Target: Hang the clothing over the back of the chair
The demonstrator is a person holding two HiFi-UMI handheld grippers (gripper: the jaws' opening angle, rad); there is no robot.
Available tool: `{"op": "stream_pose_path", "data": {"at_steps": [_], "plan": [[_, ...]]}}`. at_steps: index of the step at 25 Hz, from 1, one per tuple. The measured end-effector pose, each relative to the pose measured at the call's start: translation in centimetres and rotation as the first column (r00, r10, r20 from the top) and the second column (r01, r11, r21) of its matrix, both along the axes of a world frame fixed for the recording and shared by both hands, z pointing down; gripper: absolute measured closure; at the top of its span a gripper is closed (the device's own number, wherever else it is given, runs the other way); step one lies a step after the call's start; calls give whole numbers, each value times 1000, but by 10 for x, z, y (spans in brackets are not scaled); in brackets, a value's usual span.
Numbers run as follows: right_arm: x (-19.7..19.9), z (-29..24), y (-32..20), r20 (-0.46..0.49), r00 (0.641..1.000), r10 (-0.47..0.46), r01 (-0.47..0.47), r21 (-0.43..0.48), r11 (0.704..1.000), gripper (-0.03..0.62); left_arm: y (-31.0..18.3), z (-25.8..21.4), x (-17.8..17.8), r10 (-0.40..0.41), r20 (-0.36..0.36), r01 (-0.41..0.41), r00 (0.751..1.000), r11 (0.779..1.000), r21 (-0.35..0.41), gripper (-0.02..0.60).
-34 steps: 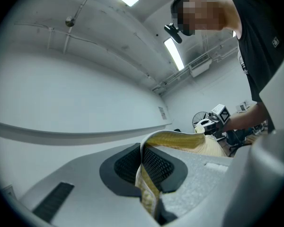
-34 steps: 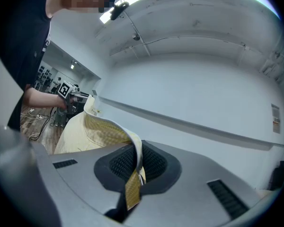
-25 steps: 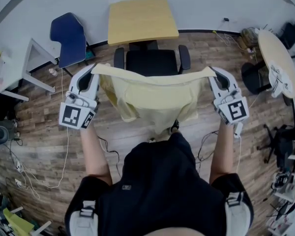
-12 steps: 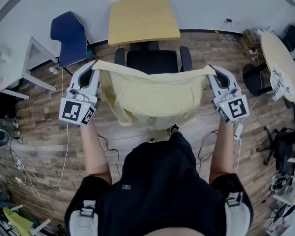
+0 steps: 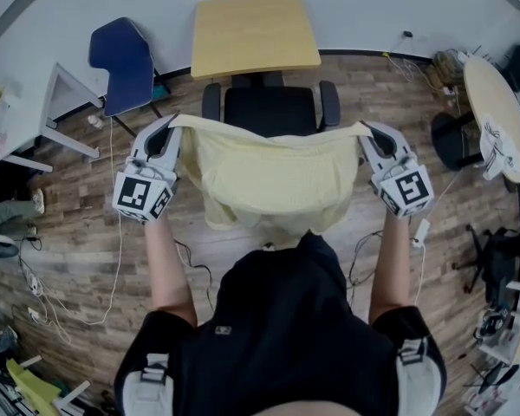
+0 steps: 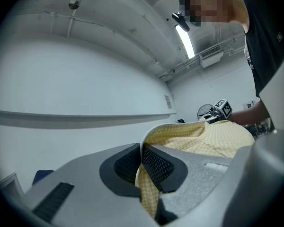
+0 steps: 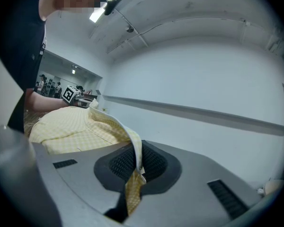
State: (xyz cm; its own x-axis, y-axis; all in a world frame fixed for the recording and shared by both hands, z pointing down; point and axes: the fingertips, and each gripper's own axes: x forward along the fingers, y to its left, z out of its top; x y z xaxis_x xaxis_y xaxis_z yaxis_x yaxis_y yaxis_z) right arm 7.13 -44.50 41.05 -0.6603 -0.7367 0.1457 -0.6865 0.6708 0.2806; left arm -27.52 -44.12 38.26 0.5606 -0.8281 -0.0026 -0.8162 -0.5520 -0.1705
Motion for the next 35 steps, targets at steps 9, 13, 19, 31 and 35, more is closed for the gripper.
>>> {"op": "stream_pose_path", "data": {"at_steps": [9,13,19,31,35], "plan": [[5,22,1,10,999,-38,39,-65,997,597,4,52,-2,10,52,-5,999,994,-108,575],[11,29,3,37,998,-45,48,-101,994,583,11,61,-4,33,12,-31,999,990,-137,574],[21,33,11,54,998,-28,33,-102,994,574,22,67,-7,39,-1,-39,999,988,-152,562],[32,45,38,91,996,-6,17,-123,992,527,41,86,-13,18,37,-10,999,981,-191,528],[45,57,45,77,997,29,-17,-147,989,511,52,97,-13,14,53,-2,999,976,-219,528]]}}
